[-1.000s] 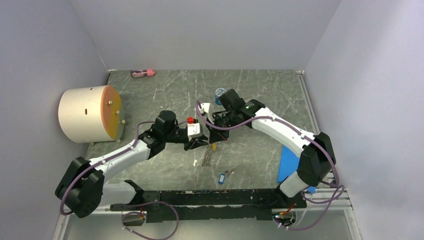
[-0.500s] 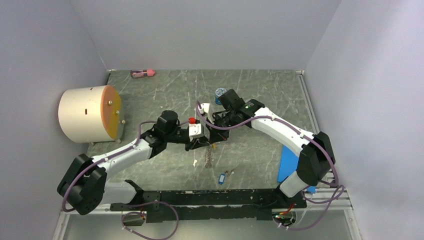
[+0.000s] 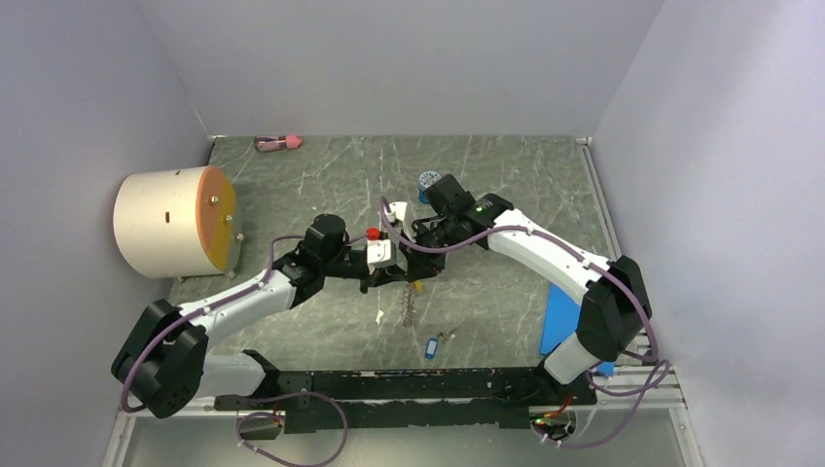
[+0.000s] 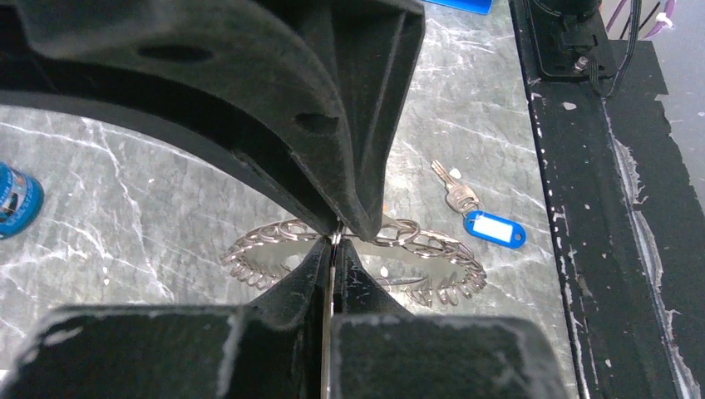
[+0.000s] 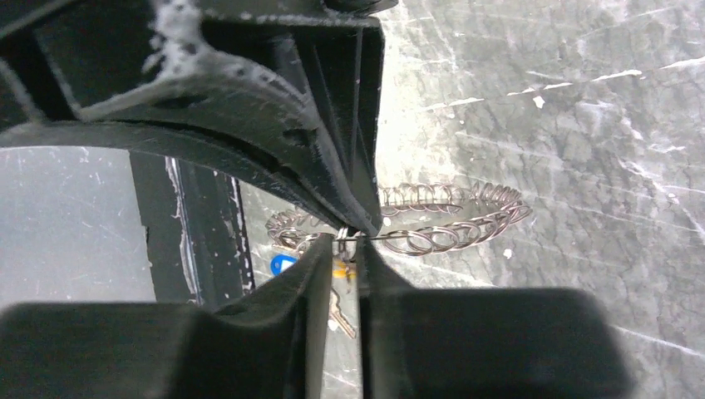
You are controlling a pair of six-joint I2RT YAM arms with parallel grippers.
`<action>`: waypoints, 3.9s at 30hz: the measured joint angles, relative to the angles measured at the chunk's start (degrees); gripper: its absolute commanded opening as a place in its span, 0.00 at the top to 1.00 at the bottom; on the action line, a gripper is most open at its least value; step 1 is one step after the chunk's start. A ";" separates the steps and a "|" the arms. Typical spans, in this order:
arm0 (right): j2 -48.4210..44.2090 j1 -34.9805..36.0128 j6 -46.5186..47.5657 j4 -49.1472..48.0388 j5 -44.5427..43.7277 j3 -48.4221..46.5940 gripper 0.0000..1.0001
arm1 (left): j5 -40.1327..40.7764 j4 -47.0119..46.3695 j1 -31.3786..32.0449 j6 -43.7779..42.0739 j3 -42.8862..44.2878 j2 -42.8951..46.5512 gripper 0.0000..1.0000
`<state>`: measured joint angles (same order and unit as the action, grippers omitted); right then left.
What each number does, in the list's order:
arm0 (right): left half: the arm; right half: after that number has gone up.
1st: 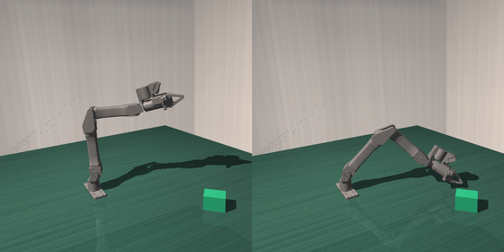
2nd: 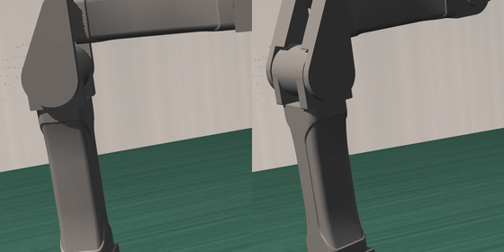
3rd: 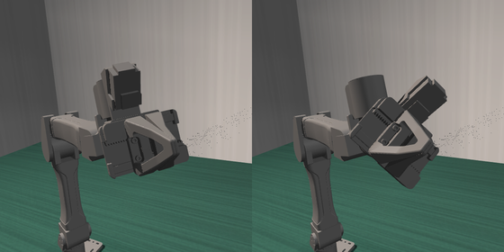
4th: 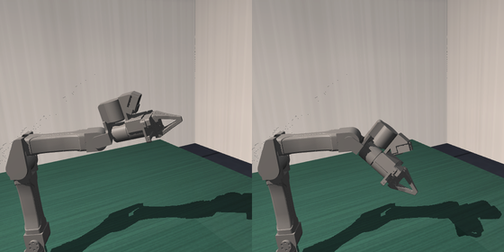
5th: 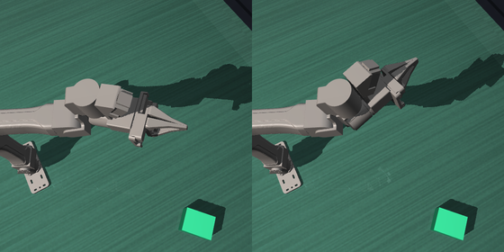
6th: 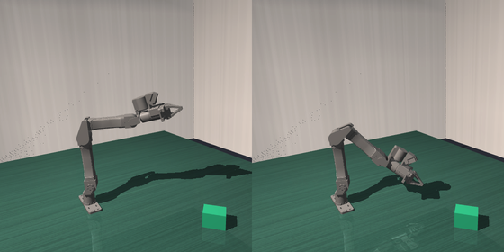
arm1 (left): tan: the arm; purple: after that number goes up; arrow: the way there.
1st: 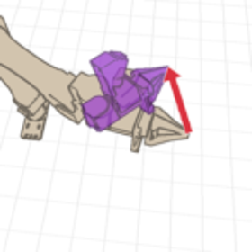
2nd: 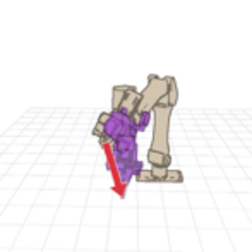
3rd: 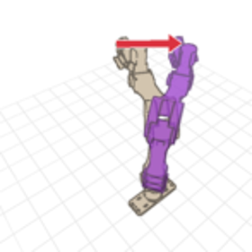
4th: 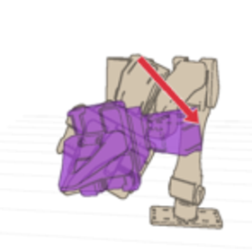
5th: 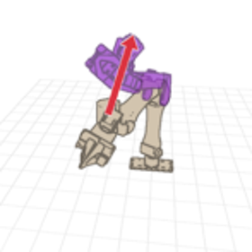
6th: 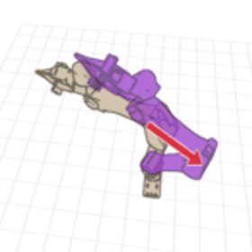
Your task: Put the keys on the keyring
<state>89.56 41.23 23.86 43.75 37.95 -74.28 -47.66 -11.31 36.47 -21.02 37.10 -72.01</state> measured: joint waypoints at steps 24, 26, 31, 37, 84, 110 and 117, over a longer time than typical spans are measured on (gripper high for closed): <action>-17.81 -11.26 -21.29 -30.45 -3.06 19.82 0.24 | 3.67 -22.58 -1.36 18.56 -8.35 0.07 0.97; -18.93 -11.43 -23.10 -31.91 -3.08 20.87 0.22 | 3.85 -26.53 -2.14 21.29 -9.70 0.07 0.98; -21.94 -11.69 -26.69 -36.48 -2.51 23.06 0.22 | 3.32 -37.86 -5.22 28.55 -12.87 -0.39 0.97; -23.15 -11.91 -29.94 -40.50 -1.53 23.69 0.32 | 0.98 -54.40 -8.85 37.07 -15.15 -4.48 0.97; -11.50 -11.23 -37.64 -53.59 21.94 23.45 1.00 | -8.20 -72.17 -10.03 46.82 -14.47 -10.67 0.97; -6.82 -12.28 -36.26 -52.54 25.44 23.76 0.82 | -9.68 -70.90 -9.97 46.80 -14.47 -10.67 0.97; -7.32 -12.33 -34.88 -51.08 23.45 23.78 0.43 | -9.73 -71.36 -9.90 46.88 -14.47 -10.67 0.97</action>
<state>82.24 28.91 -11.03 -7.33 61.41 -50.50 -57.39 -82.67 26.57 25.87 22.63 -82.67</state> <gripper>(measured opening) 0.468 0.041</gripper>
